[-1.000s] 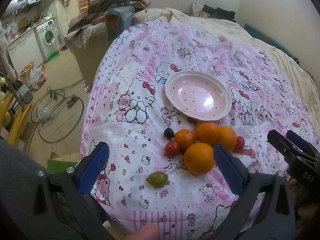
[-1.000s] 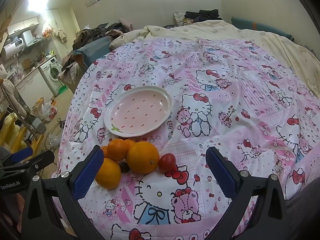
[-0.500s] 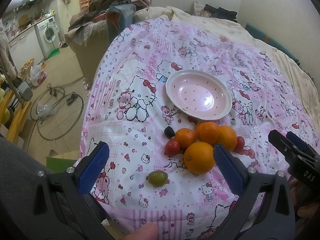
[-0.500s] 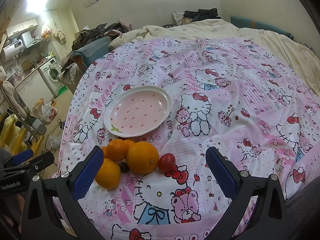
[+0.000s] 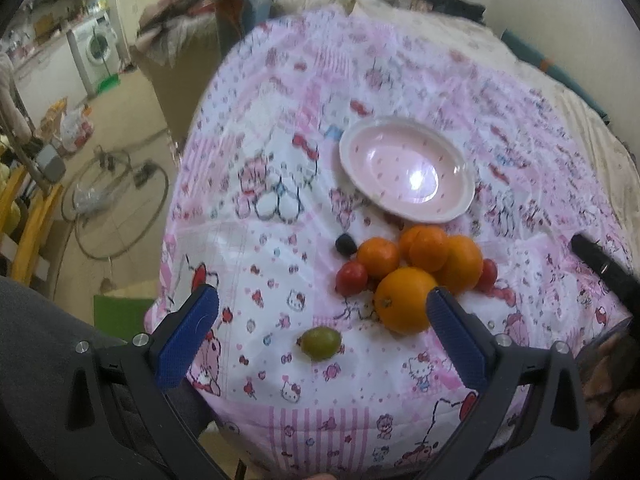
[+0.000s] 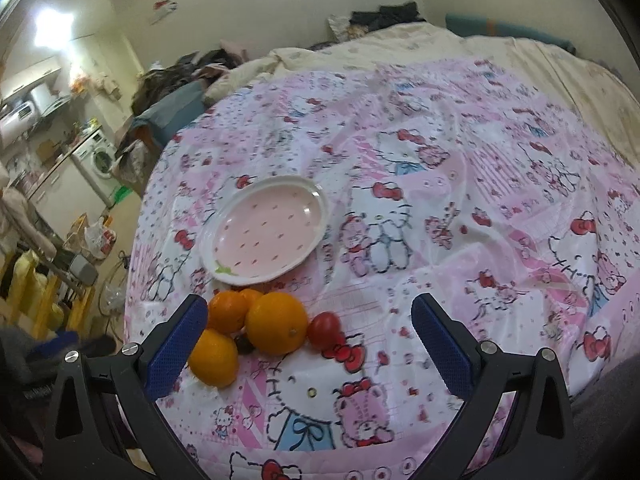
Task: Organize fruits
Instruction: 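Lower the left gripper onto the large orange and close it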
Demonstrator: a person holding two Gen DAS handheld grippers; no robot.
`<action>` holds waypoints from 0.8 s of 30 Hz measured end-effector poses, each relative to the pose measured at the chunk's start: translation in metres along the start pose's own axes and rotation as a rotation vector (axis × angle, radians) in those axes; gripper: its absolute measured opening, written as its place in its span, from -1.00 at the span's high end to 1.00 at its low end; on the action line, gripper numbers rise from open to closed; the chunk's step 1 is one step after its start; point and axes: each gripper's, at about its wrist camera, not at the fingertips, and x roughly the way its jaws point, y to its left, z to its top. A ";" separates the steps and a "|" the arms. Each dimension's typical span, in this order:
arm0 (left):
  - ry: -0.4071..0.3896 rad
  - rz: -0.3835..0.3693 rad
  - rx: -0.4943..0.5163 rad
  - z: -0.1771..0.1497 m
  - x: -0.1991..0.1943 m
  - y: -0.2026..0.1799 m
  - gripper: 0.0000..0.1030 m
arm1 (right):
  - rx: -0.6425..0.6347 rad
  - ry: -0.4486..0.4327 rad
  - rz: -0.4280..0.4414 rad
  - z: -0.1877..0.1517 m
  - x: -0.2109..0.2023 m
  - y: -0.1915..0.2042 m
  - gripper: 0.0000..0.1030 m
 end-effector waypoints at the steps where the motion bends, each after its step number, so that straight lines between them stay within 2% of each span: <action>1: 0.031 -0.015 -0.006 0.001 0.006 0.000 -0.99 | 0.001 0.014 -0.015 0.006 0.002 -0.004 -1.00; 4: 0.149 -0.063 -0.021 0.004 0.030 -0.008 -0.93 | 0.016 0.047 -0.046 0.019 0.009 -0.015 -1.00; 7: 0.220 -0.085 -0.001 0.003 0.049 -0.026 -0.78 | 0.046 0.079 -0.049 0.025 0.018 -0.025 -1.00; 10: 0.271 -0.104 -0.006 0.003 0.067 -0.042 -0.74 | 0.077 0.110 -0.026 0.023 0.024 -0.032 -1.00; 15: 0.329 -0.094 0.007 0.002 0.092 -0.059 -0.67 | 0.146 0.154 0.000 0.018 0.033 -0.045 -1.00; 17: 0.345 -0.087 0.012 0.001 0.099 -0.063 -0.51 | 0.186 0.170 0.017 0.017 0.037 -0.052 -1.00; 19: 0.370 -0.087 0.012 -0.001 0.107 -0.066 -0.23 | 0.215 0.186 0.023 0.015 0.042 -0.057 -1.00; 22: 0.396 -0.097 0.010 -0.005 0.115 -0.068 -0.10 | 0.236 0.205 0.033 0.014 0.047 -0.060 -1.00; 24: 0.387 -0.091 0.023 -0.005 0.114 -0.070 -0.09 | 0.243 0.216 0.046 0.013 0.050 -0.061 -1.00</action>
